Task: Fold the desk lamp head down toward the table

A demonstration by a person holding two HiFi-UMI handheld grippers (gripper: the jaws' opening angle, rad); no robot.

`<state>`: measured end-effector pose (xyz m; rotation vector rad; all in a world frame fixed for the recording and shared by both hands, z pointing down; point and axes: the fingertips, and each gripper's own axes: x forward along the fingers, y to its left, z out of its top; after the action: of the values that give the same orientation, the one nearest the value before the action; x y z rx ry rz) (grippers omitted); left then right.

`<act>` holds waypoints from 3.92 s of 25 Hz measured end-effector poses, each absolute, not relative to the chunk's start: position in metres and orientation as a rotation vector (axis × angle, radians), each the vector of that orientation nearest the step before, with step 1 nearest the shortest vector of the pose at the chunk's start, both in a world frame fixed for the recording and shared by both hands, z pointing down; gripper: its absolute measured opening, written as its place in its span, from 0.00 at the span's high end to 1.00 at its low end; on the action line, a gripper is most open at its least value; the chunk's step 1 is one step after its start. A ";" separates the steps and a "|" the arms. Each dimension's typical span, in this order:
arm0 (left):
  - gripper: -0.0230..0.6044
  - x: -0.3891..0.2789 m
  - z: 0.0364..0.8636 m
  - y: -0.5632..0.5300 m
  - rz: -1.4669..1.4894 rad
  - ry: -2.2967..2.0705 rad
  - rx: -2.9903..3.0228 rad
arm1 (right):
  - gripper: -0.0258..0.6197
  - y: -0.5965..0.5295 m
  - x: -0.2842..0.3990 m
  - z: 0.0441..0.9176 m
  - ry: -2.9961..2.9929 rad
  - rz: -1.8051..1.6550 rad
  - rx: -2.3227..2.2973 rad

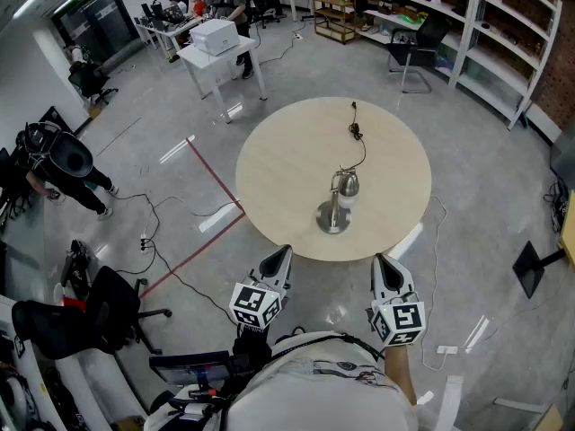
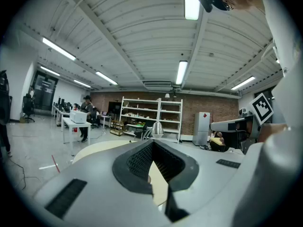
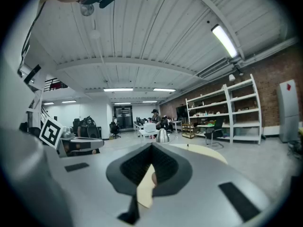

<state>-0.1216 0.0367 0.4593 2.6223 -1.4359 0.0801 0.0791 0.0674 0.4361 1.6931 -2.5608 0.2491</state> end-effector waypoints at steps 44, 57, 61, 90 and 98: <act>0.96 -0.075 0.514 -0.019 0.196 -1.297 2.581 | 0.95 0.007 0.084 0.479 -2.597 0.445 1.611; 0.96 -0.104 0.508 -0.096 0.254 -1.112 2.656 | 0.95 -0.071 0.067 0.458 -2.494 0.388 1.813; 0.96 -0.106 0.519 -0.102 0.265 -1.060 2.644 | 0.95 -0.077 0.066 0.455 -2.476 0.367 1.855; 0.96 -0.096 0.509 -0.151 0.222 -1.243 2.574 | 0.56 -0.143 0.018 0.466 -2.441 0.335 1.406; 0.96 -0.090 0.511 -0.151 0.230 -1.220 2.575 | 0.56 -0.137 0.019 0.469 -2.427 0.332 1.378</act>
<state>-0.0901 -0.1509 0.5107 2.5753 -1.2200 0.2300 0.0190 -0.1369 0.4687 1.3779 -2.4270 0.3316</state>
